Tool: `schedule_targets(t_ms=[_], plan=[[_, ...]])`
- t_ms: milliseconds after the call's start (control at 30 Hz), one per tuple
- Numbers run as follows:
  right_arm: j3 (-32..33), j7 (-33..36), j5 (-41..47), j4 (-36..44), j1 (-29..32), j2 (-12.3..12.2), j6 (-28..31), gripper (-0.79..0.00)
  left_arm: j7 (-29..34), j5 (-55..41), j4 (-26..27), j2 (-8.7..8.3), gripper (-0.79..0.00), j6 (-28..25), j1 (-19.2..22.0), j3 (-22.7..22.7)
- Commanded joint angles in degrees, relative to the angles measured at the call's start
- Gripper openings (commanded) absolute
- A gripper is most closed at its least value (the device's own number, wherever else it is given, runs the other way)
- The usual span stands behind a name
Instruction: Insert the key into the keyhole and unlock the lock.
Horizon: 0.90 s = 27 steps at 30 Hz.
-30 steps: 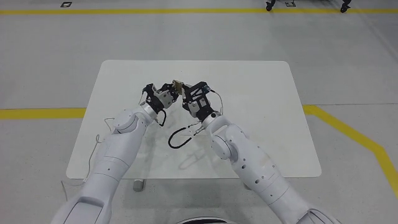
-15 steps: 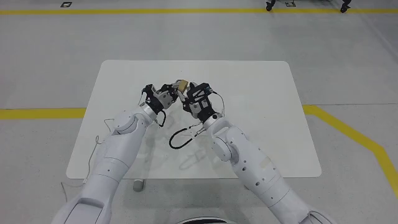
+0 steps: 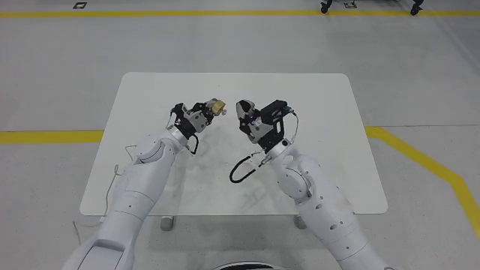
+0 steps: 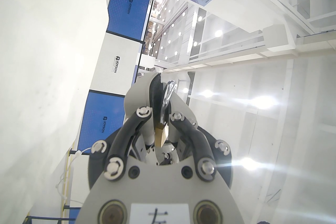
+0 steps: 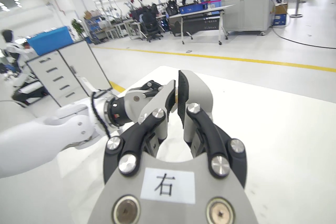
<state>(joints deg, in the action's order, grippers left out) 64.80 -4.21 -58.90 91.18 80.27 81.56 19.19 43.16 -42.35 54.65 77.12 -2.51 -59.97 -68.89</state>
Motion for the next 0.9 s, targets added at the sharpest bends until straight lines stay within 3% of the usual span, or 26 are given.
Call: schedule_targets(t_ms=[0,133,333,533,867], plan=[[2.1,1.8,5.4,-1.0,0.0,-0.7,10.8,-0.785,1.1,-1.1,-0.2,0.05,-0.785,1.4,0.0,0.0],[4.7,9.2,14.6,-5.9,-2.1,-1.8,23.3,-0.785,2.6,-2.9,-0.1,0.16,-0.785,4.1,0.2,0.1],[3.0,17.8,24.0,-12.5,-6.8,-2.2,30.1,-0.785,6.3,-6.7,-0.1,0.28,-0.785,9.9,0.5,0.2],[1.2,19.7,27.1,-15.4,-9.4,-2.2,31.4,-0.785,6.7,-6.3,-0.1,0.24,-0.785,10.8,0.8,0.5],[-1.0,19.7,28.7,-19.3,-12.3,-2.0,28.2,-0.785,6.6,-4.8,0.5,0.14,-0.785,9.5,0.6,0.8]])
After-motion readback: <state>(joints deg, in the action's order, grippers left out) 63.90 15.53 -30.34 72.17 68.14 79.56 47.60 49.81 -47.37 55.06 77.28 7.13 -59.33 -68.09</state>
